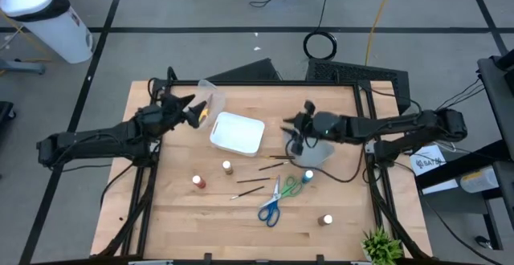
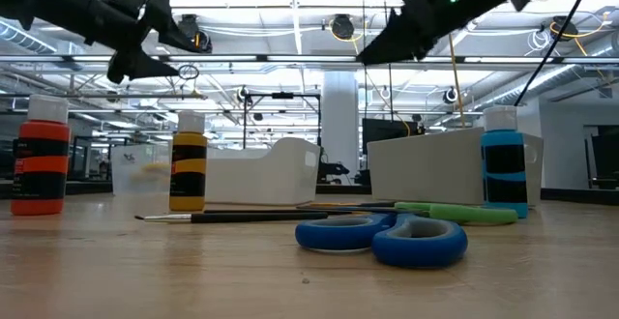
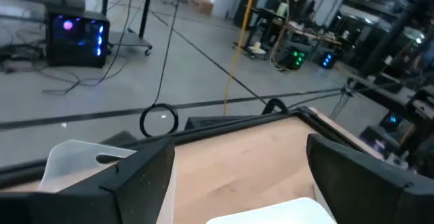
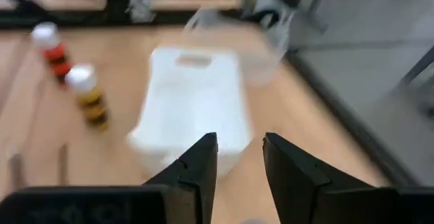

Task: Pick & Place Paint Supplies
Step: Adjust the gray bin

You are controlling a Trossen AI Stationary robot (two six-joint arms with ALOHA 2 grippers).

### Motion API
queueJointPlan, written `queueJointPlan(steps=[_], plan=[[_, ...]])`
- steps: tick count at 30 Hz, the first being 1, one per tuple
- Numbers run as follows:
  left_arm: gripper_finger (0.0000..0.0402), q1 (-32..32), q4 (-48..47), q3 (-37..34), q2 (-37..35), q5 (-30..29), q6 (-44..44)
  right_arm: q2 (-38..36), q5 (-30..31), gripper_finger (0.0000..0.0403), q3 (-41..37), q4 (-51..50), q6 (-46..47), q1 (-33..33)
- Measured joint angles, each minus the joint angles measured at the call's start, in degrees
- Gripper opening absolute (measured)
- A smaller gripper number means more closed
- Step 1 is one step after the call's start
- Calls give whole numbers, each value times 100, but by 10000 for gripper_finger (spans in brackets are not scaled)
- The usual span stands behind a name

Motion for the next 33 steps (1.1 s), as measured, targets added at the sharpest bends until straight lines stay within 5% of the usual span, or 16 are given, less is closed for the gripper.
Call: queueJointPlan(steps=[6, 14, 23, 33], plan=[[347, -112, -248, 0, 63, 101, -296, -372, 1772, 101, 1, -2431, 1993, 727], [347, -334, -465, -2, 449, 404, -881, -890, 827, 85, 2, -5235, 5099, 1738], [347, -544, -455, -2, 1120, 406, -1426, -485, -519, 56, -313, -5395, 5616, 2551], [346, -548, -197, -2, 1621, 402, -1813, -281, 247, 31, -686, -4425, 4746, 2188]])
